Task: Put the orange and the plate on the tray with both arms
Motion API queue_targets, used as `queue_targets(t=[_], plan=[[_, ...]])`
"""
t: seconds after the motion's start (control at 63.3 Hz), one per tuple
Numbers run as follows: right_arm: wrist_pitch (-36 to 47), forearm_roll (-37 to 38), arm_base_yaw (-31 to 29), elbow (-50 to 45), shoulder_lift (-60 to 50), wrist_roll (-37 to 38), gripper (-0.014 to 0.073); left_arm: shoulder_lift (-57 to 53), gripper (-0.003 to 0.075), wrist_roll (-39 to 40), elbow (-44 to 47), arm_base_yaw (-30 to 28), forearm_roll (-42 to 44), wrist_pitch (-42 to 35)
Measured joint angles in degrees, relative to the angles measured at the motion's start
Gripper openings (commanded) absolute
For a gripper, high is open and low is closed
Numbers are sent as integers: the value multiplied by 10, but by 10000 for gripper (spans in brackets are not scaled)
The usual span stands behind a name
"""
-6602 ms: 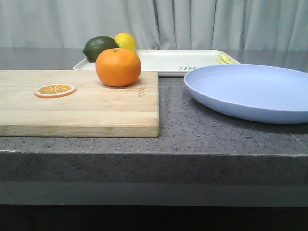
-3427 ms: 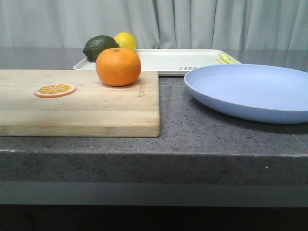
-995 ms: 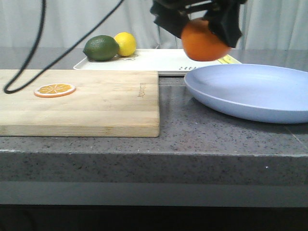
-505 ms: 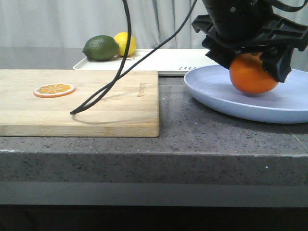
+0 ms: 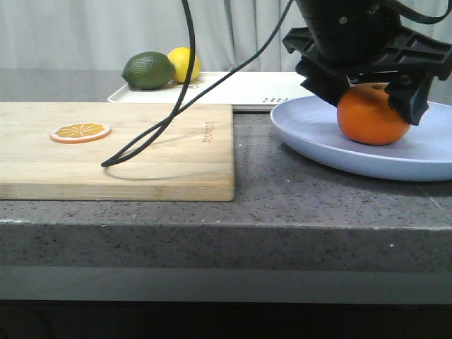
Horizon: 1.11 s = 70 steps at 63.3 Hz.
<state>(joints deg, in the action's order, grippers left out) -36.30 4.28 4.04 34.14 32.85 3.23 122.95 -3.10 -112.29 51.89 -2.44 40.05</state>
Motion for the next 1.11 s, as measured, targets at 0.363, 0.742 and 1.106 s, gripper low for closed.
queue_targets(t=[0.363, 0.742, 1.106], plan=[[-1, 0, 0, 0, 0, 0, 637, -44, 589, 4, -1, -3, -12, 24], [-2, 0, 0, 0, 0, 0, 637, -276, 589, 12, 78, -41, -11, 91], [-3, 0, 0, 0, 0, 0, 637, -585, 589, 12, 425, -164, 3, 22]])
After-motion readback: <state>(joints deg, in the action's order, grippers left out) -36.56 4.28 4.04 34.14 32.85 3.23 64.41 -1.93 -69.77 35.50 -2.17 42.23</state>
